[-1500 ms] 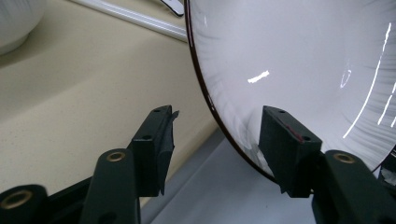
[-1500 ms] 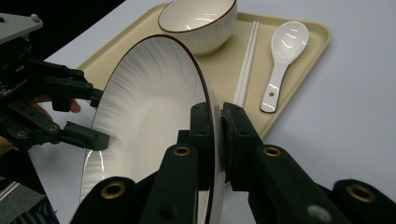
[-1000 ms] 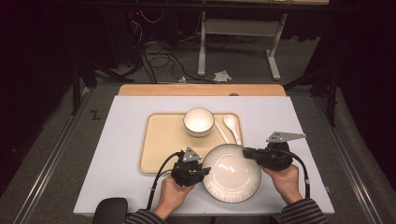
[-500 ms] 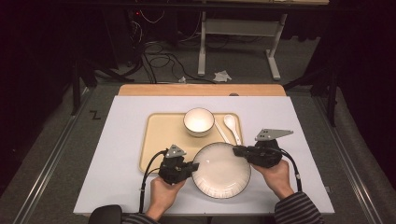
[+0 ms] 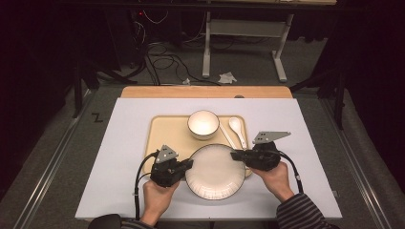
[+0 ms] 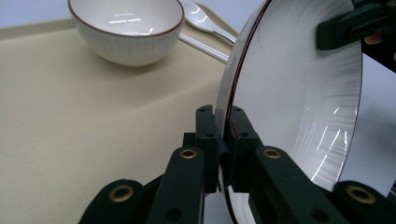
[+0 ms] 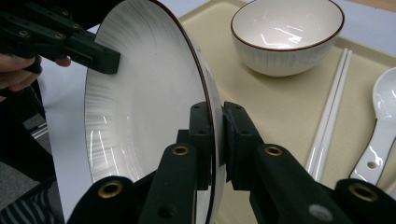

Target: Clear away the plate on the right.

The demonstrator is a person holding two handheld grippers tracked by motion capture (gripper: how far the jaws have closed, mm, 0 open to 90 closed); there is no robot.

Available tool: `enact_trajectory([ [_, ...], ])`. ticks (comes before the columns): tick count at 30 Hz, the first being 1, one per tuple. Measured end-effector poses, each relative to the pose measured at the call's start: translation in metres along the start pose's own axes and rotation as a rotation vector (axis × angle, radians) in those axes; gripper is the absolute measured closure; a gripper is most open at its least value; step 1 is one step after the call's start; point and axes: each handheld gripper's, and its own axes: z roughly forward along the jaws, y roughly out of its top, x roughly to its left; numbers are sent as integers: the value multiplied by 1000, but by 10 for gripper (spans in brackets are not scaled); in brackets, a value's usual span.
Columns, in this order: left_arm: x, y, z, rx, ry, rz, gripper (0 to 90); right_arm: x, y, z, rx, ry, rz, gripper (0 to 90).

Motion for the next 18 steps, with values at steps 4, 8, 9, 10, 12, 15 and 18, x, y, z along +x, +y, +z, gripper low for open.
enact_trajectory([
  [4, 5, 1, -12, -47, 21, -12, 858, 2, 2, 5, 4, 15, -13, 845],
  [8, 6, 1, -21, -74, 48, 5, 859, 7, 5, 9, 7, 25, -26, 844],
  [9, 6, 1, -23, -83, 56, 8, 859, 6, 5, 10, 6, 28, -31, 844],
  [10, 5, 1, -24, -85, 63, 16, 860, 7, 5, 11, 10, 35, -25, 842],
  [12, 4, 2, -28, -97, 78, 31, 859, 7, 6, 13, 12, 47, -23, 839],
  [15, 3, 3, -32, -108, 97, 41, 860, 6, 6, 15, 9, 60, -29, 832],
  [18, 4, 3, -35, -118, 104, 45, 860, 7, 6, 17, 11, 68, -29, 779],
])
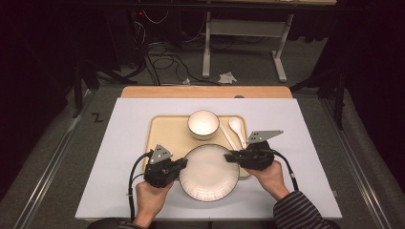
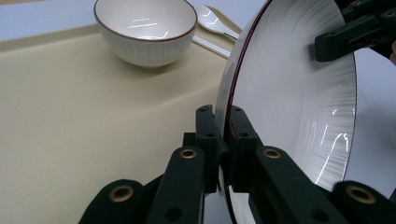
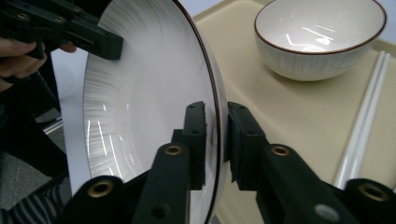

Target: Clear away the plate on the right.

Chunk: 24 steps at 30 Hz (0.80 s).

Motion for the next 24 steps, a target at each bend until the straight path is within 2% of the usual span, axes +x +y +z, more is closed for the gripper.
enact_trajectory([
  [4, 0, 0, -3, 2, 1, -2, 860, 1, 1, 2, 1, 2, -8, 771],
  [11, 3, 1, -9, 15, 9, 5, 860, 1, 3, 7, 11, 31, -15, 602],
  [15, 4, 1, -12, 21, 23, 2, 860, 2, 5, 12, 14, 65, -13, 553],
  [19, 6, -1, -14, 21, 23, -9, 860, 3, 6, 15, 28, 71, -14, 535],
  [24, 9, -2, -16, 16, 40, -28, 859, 3, 9, 18, 19, 89, -4, 530],
])
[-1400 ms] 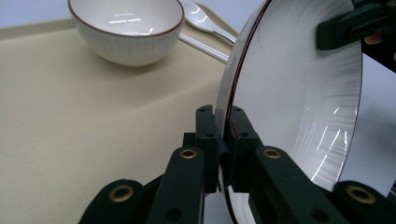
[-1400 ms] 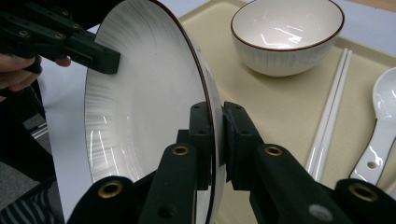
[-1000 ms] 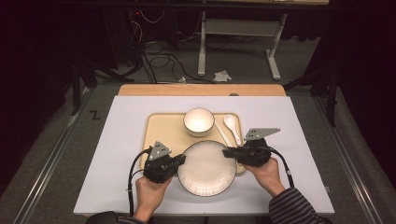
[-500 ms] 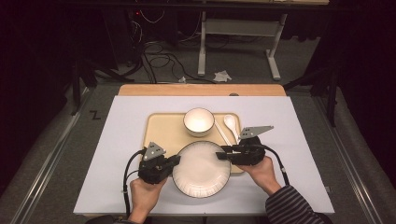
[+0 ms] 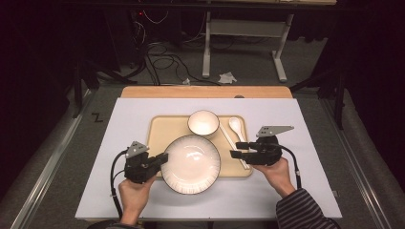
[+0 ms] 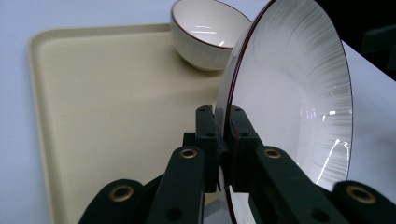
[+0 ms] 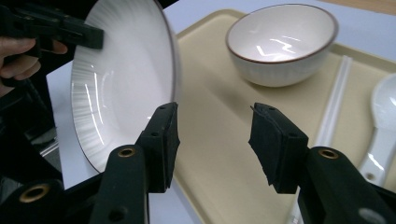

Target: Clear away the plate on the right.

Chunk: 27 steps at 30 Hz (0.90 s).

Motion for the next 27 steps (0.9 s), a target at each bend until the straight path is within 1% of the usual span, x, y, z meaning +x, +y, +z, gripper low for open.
enact_trajectory([
  [1, 2, 0, -1, 4, 0, -2, 859, 0, 0, 0, -3, 0, 1, 530],
  [4, 7, 0, -5, -9, 2, -27, 858, 0, 1, -1, -7, -1, 9, 523],
  [5, 7, 0, -5, -9, 2, -27, 859, 0, 1, -1, -7, -1, 9, 523],
  [8, 17, 0, -11, -23, 11, -56, 858, -3, 1, -5, -19, -10, 16, 506],
  [12, 31, -1, -17, -34, 36, -92, 857, -10, -1, -16, -43, -32, 31, 499],
  [13, 35, -2, -19, -39, 45, -107, 856, -12, -2, -18, -50, -39, 32, 498],
  [15, 42, -2, -22, -42, 56, -127, 856, -18, -5, -24, -62, -56, 59, 497],
  [17, 50, -3, -25, -49, 68, -157, 856, -24, -9, -31, -73, -78, 78, 497],
  [19, 58, -3, -27, -51, 79, -181, 855, -31, -13, -37, -85, -109, 103, 497],
  [20, 62, -4, -28, -56, 84, -199, 854, -34, -15, -41, -89, -123, 113, 497],
  [24, 77, -5, -33, -61, 119, -236, 850, -47, -26, -54, -101, -185, 164, 496],
  [26, 85, -5, -35, -64, 136, -253, 850, -51, -32, -60, -98, -230, 183, 494],
  [27, 89, -6, -37, -68, 143, -264, 849, -54, -36, -62, -96, -243, 191, 494],
])
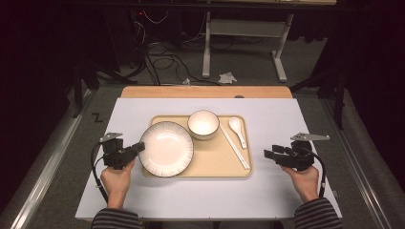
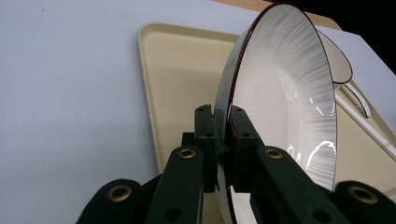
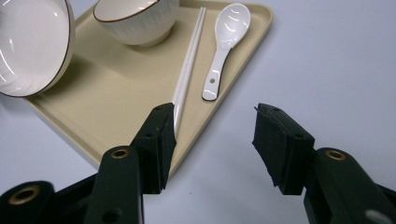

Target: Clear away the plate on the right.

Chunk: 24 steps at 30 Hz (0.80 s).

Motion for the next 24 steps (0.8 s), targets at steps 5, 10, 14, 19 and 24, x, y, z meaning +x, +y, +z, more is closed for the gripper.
enact_trajectory([
  [5, 16, 4, 2, -8, 11, -48, 849, -13, -13, -9, 12, -51, 49, 488],
  [10, 25, 6, 8, 2, 6, -63, 844, -17, -19, -16, 20, -75, 67, 482],
  [14, 28, 7, 15, 18, 14, -61, 844, -18, -24, -19, 31, -91, 85, 478],
  [19, 32, 8, 21, 22, 20, -79, 846, -18, -28, -20, 47, -110, 84, 472],
  [24, 32, 7, 22, 28, 38, -71, 850, -18, -31, -18, 76, -141, 53, 467],
])
